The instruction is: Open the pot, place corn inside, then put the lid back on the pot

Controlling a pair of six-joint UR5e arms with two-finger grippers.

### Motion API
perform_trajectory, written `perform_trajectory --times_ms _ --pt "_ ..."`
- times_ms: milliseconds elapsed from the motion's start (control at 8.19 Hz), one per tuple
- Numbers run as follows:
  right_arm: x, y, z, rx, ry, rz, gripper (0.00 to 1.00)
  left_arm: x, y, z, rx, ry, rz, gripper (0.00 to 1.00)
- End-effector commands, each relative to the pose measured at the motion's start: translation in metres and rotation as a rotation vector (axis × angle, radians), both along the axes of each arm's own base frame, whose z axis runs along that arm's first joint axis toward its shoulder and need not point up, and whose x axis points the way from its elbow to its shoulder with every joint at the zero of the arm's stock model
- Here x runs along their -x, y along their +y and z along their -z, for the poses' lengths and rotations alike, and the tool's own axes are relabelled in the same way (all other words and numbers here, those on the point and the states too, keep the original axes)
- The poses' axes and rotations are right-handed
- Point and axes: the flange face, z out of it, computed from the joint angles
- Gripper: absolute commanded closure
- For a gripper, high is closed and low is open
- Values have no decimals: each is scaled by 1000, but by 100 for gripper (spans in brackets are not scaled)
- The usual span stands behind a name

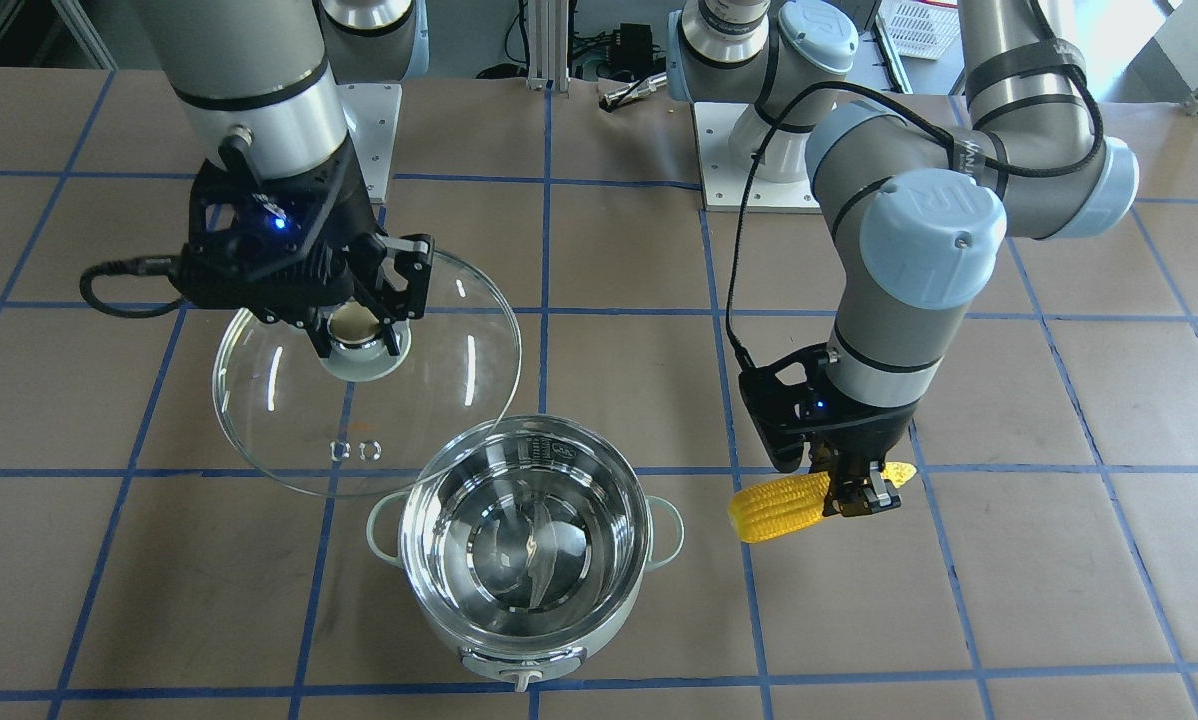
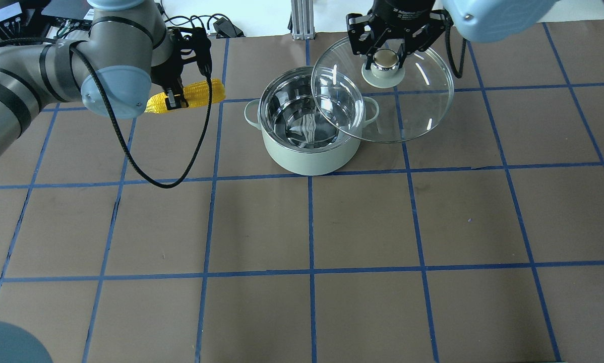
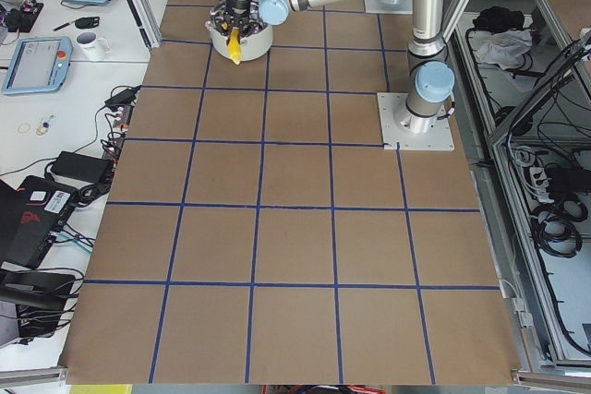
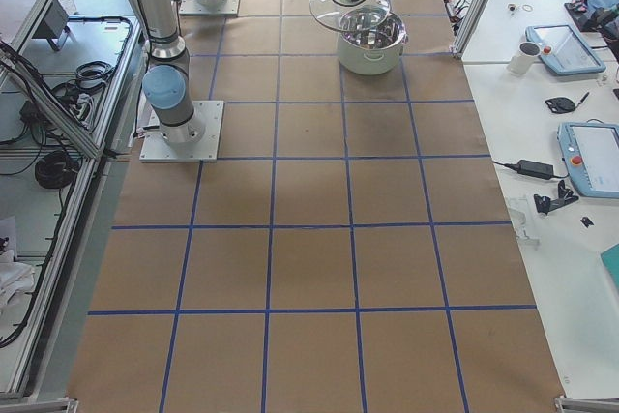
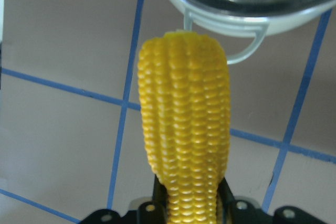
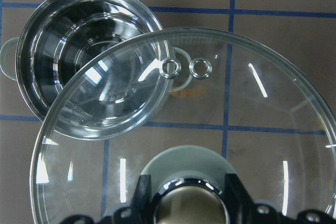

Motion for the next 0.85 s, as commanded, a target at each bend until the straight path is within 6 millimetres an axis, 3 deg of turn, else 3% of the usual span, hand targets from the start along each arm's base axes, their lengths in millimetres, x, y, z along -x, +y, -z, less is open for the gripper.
perform_trajectory --times_ms 0,488,733 --pt "27 17 -7 -19 16 -55 70 70 15 -18 112 35 40 100" --pt "28 16 -8 -12 23 -74 70 127 21 -6 194 57 173 100" --pt "28 16 -8 -13 23 -74 71 159 23 27 163 101 231 100"
